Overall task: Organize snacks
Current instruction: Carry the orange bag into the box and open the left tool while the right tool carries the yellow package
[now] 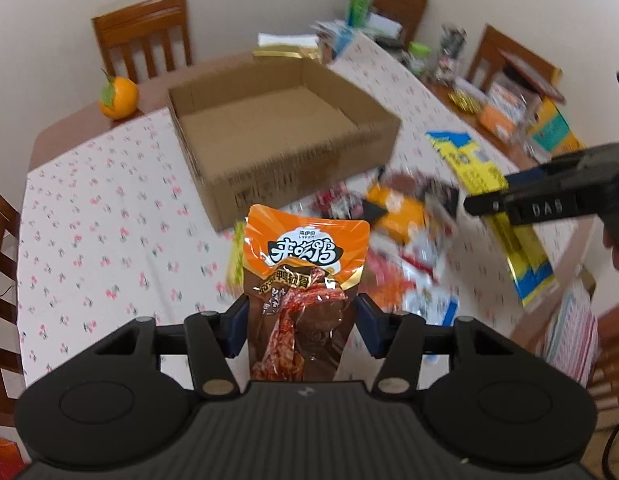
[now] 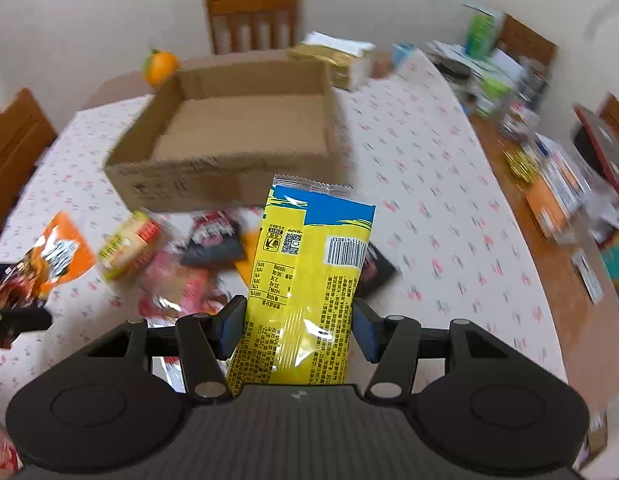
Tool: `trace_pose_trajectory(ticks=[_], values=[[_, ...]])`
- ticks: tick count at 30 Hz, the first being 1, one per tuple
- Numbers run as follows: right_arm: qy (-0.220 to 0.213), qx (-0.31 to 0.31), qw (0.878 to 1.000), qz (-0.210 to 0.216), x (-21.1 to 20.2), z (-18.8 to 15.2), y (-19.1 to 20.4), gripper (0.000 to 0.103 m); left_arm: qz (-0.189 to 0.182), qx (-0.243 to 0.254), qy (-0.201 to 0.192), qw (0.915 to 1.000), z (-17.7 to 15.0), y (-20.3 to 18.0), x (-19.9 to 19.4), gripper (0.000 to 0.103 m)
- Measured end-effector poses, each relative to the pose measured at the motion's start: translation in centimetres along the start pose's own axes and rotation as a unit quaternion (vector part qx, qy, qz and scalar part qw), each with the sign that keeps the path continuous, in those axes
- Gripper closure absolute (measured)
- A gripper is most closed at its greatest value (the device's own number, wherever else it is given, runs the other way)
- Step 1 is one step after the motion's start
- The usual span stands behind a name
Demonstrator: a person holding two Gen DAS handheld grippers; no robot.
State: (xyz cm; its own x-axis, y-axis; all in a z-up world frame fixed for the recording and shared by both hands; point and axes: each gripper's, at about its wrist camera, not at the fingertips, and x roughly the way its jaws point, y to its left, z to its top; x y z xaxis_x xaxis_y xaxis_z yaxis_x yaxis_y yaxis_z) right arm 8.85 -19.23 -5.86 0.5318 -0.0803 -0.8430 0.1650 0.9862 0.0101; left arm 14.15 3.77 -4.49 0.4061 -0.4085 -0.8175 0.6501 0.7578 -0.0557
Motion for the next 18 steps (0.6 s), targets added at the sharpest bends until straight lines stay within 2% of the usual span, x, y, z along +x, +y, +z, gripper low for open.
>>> trace_pose_trajectory(ticks=[4, 8, 18], values=[[-0.007, -0.034, 0.999, 0.039, 0.6, 2.9, -0.6, 0.042, 0.02, -0.039, -0.012, 0.999, 3.2, 0.2, 0.6, 0.049], [-0.021, -0.065, 0.996, 0.064, 1.4, 6.5, -1.7, 0.042, 0.052, -0.047, -0.041, 0.9967, 6.8, 0.3, 1.5, 0.049], [-0.047, -0.1, 0.989, 0.098, 4.5, 13.8, -4.0, 0.042, 0.083, -0.105, -0.074, 0.9882, 15.1, 2.6, 6.6, 0.049]])
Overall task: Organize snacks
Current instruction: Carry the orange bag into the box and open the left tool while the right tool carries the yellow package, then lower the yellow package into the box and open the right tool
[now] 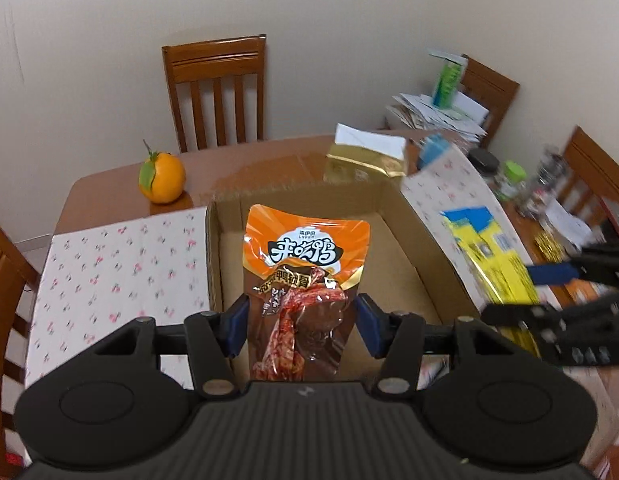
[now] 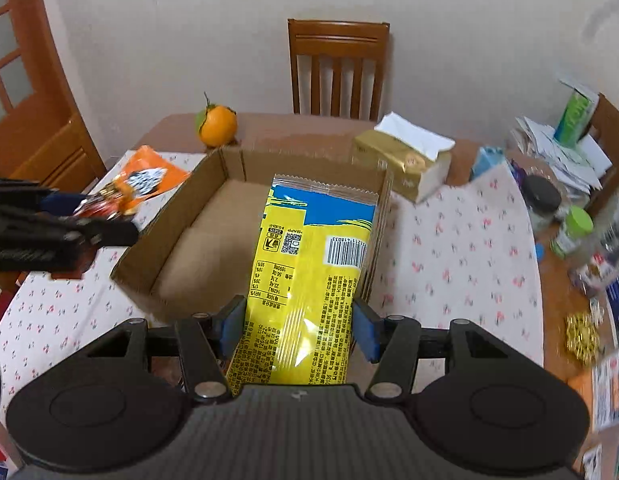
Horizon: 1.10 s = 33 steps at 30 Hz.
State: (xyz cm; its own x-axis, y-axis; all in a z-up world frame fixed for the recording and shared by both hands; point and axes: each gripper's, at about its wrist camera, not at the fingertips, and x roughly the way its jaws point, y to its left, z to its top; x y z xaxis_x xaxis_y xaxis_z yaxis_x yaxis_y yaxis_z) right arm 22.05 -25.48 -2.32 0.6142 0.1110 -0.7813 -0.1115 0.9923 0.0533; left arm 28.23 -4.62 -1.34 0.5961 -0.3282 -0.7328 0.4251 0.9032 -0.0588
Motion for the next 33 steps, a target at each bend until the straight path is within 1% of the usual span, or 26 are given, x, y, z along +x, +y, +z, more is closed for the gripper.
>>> trace_pose_trajectory(ticks=[4, 7, 8, 9, 11, 13, 16, 17, 18, 19, 21, 23, 27, 33], values=[[-0.001, 0.0, 1.0, 0.004, 0.9, 1.1, -1.2, 0.042, 0.018, -0.022, 0.001, 0.9996, 1.3, 0.5, 2.9, 0.049], [-0.002, 0.001, 1.0, 0.005, 1.3, 1.6, -1.9, 0.042, 0.019, -0.04, 0.011, 0.9989, 2.1, 1.0, 5.2, 0.048], [-0.002, 0.001, 1.0, 0.004, 1.5, 1.8, -2.1, 0.042, 0.022, -0.045, 0.011, 0.9987, 2.3, 1.1, 5.9, 0.046], [-0.002, 0.001, 1.0, 0.003, 1.6, 1.9, -2.2, 0.042, 0.029, -0.047, 0.009, 0.9984, 2.3, 1.2, 6.3, 0.034], [-0.001, 0.0, 1.0, 0.002, 1.8, 2.0, -2.3, 0.042, 0.049, -0.054, 0.003, 0.9973, 2.3, 1.4, 6.8, 0.019], [0.0, 0.0, 1.0, 0.002, 2.1, 2.3, -2.4, 0.042, 0.049, -0.055, -0.009, 0.9972, 1.9, 1.6, 6.3, 0.019], [-0.002, -0.002, 1.0, 0.002, 2.4, 2.9, -2.4, 0.042, 0.049, -0.059, -0.016, 0.997, 1.3, 1.9, 4.6, 0.019], [-0.002, -0.004, 1.0, 0.002, 2.5, 3.1, -2.3, 0.042, 0.049, -0.058, -0.021, 0.9969, 1.0, 1.8, 3.7, 0.018], [-0.004, -0.005, 1.0, 0.002, 2.7, 3.4, -2.2, 0.042, 0.05, -0.054, -0.027, 0.9969, 0.6, 1.7, 2.8, 0.013], [-0.006, -0.007, 1.0, 0.003, 2.8, 3.7, -2.1, 0.042, 0.053, -0.049, -0.033, 0.9969, 0.2, 1.6, 1.9, 0.012], [-0.008, -0.011, 1.0, 0.003, 3.3, 4.4, -1.8, 0.042, 0.065, -0.039, -0.047, 0.996, -0.9, 1.3, 0.0, 0.008], [-0.011, -0.018, 1.0, 0.002, 3.9, 5.3, -1.5, 0.042, 0.075, -0.038, -0.051, 0.9951, -2.2, 1.1, -1.4, 0.007], [-0.009, -0.029, 1.0, 0.002, 6.0, 6.7, -0.8, 0.042, 0.073, -0.052, -0.041, 0.9951, -4.9, 1.0, -3.0, 0.007], [0.013, -0.042, 0.999, -0.003, 9.5, 8.1, 0.5, 0.042, 0.094, -0.05, -0.014, 0.9942, -8.2, 0.9, -4.2, 0.007]])
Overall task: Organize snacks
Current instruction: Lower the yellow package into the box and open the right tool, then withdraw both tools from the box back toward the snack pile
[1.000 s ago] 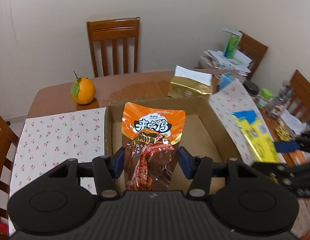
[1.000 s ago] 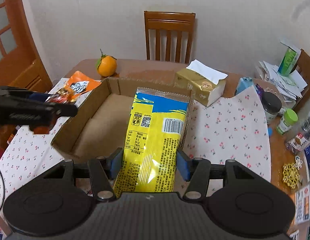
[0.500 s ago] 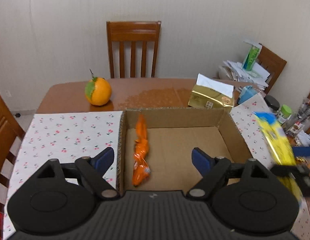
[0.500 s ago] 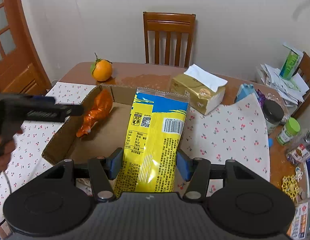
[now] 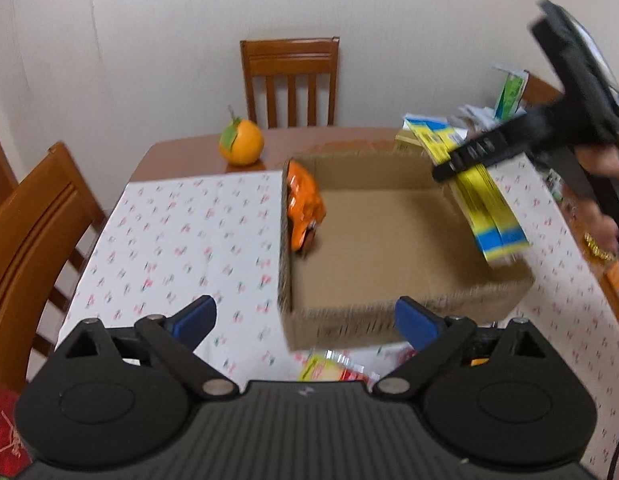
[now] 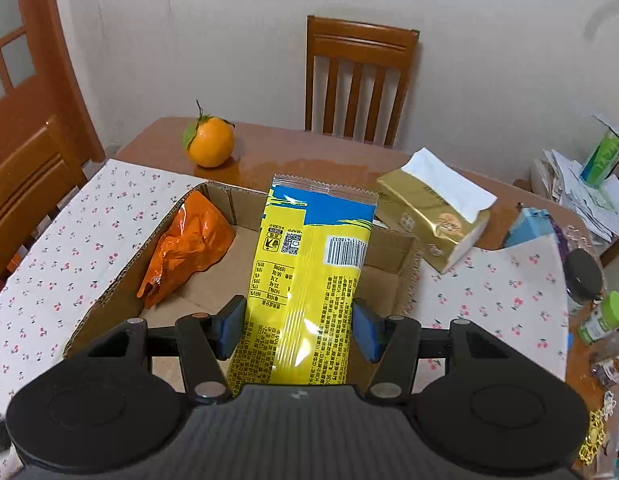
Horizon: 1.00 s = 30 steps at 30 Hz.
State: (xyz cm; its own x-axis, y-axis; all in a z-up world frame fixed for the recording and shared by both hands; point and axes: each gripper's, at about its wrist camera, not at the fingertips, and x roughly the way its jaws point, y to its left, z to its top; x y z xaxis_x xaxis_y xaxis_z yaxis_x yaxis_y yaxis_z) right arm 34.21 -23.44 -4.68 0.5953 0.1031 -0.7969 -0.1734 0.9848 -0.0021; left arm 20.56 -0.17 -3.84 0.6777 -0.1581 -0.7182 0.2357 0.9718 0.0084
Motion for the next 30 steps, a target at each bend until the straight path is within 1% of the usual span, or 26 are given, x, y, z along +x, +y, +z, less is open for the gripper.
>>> trace_pose_trajectory(ticks=[4, 6, 8, 9, 10, 11, 15, 19, 25, 30], values=[[0.004, -0.009, 1.0, -0.009, 1.6, 0.6, 0.8, 0.041, 0.0, -0.006, 0.014, 0.9999, -1.0, 0.3, -0.2, 0.007], [-0.002, -0.017, 1.0, -0.023, 2.0, 0.8, 1.2, 0.036, -0.002, -0.01, 0.016, 0.9998, -1.3, 0.5, -0.2, 0.007], [-0.01, -0.022, 0.999, -0.03, 2.1, 0.9, 1.4, 0.015, -0.001, -0.008, 0.015, 0.9999, -1.4, 0.7, -0.5, 0.007], [-0.014, -0.021, 0.999, -0.033, 1.9, 0.9, 1.5, 0.011, 0.0, -0.007, 0.014, 0.9999, -1.4, 0.7, -0.5, 0.007], [-0.017, -0.021, 0.999, -0.034, 1.7, 0.9, 1.6, 0.004, 0.001, -0.006, 0.012, 0.9999, -1.4, 0.9, -0.6, 0.007], [-0.021, -0.02, 0.999, -0.033, 1.4, 0.8, 1.7, 0.001, 0.001, -0.007, 0.013, 0.9999, -1.5, 1.1, -0.6, 0.007], [-0.027, -0.017, 0.999, -0.039, 0.3, 0.4, 2.0, 0.0, -0.001, -0.008, 0.013, 0.9999, -1.9, 1.7, -0.8, 0.007], [-0.032, -0.018, 0.998, -0.05, -1.2, -0.6, 2.5, 0.0, -0.001, 0.001, 0.018, 0.9998, -2.2, 2.0, -0.9, 0.007], [-0.04, -0.016, 0.997, -0.072, -3.5, -3.4, 3.5, 0.0, -0.004, 0.008, 0.02, 0.9998, -2.8, 2.7, -1.0, 0.007], [-0.032, 0.014, 0.996, -0.081, -4.8, -6.5, 4.2, 0.0, -0.012, 0.013, 0.025, 0.9995, -3.4, 3.1, -1.2, 0.007]])
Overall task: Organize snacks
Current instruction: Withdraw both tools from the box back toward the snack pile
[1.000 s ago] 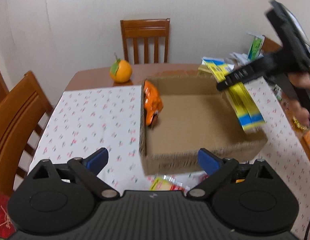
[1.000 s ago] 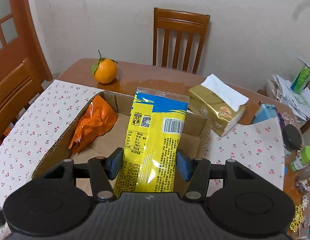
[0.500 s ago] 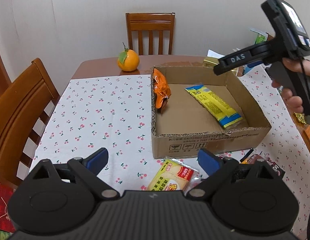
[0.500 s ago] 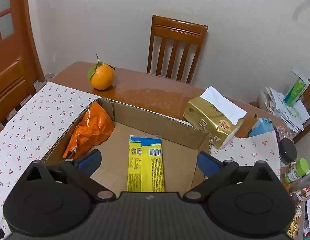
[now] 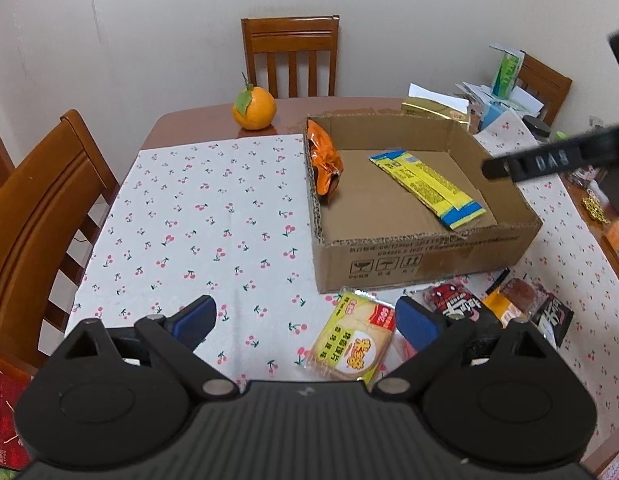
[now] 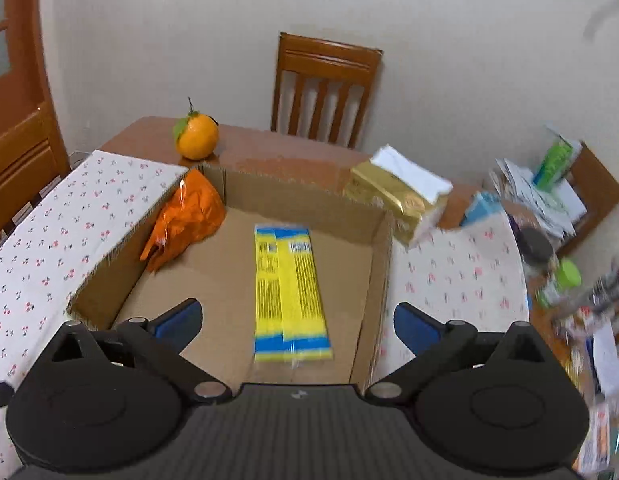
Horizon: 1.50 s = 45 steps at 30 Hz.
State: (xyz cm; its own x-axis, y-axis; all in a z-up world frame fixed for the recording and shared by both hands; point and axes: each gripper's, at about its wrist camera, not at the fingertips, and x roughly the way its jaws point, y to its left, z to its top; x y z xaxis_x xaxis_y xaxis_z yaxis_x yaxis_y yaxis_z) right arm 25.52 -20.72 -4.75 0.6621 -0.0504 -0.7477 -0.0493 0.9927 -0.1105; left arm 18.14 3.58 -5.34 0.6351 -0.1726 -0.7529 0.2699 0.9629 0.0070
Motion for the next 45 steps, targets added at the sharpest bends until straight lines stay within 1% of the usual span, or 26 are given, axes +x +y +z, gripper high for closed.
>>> trace_pose_trajectory(ticks=[2, 5, 11, 17, 22, 29, 33, 36, 43, 45], values=[[0.007, 0.01, 1.0, -0.006, -0.4, -1.3, 0.1, 0.0, -0.002, 0.004, 0.0, 1.0, -0.3, 0.1, 0.0, 0.007], [0.029, 0.021, 0.999, -0.018, -0.7, -3.8, 0.5, 0.0, -0.003, 0.01, 0.004, 0.9999, -0.7, 0.3, 0.0, 0.007], [0.068, 0.042, 0.996, -0.028, -1.4, -8.5, 1.3, 0.0, -0.01, 0.019, 0.01, 0.9997, -1.4, 0.7, 0.1, 0.007], [0.105, 0.077, 0.991, -0.039, -0.7, -11.8, 2.2, 0.0, -0.022, 0.03, 0.015, 0.9992, -2.0, 0.8, 0.1, 0.007], [0.12, 0.094, 0.987, -0.055, 0.5, -13.0, 2.9, 0.0, -0.027, 0.037, 0.019, 0.9988, -2.4, 0.8, 0.0, 0.007], [0.126, 0.113, 0.983, -0.073, 0.7, -14.6, 3.2, 0.0, -0.04, 0.053, 0.026, 0.9975, -3.0, 0.5, -0.1, 0.007], [0.127, 0.113, 0.982, -0.088, 0.0, -15.6, 3.5, 0.0, -0.052, 0.065, 0.03, 0.996, -3.3, 0.3, 0.0, 0.007], [0.13, 0.123, 0.979, -0.097, -0.6, -16.6, 3.5, 0.0, -0.065, 0.075, 0.029, 0.9947, -3.5, 0.1, -0.2, 0.007], [0.147, 0.15, 0.97, -0.125, -2.3, -19.1, 2.6, 0.0, -0.1, 0.098, 0.032, 0.9896, -4.2, -1.0, -0.4, 0.007], [0.151, 0.156, 0.968, -0.129, -2.7, -19.8, 2.0, 0.0, -0.099, 0.104, 0.035, 0.989, -4.4, -1.4, -0.4, 0.007]])
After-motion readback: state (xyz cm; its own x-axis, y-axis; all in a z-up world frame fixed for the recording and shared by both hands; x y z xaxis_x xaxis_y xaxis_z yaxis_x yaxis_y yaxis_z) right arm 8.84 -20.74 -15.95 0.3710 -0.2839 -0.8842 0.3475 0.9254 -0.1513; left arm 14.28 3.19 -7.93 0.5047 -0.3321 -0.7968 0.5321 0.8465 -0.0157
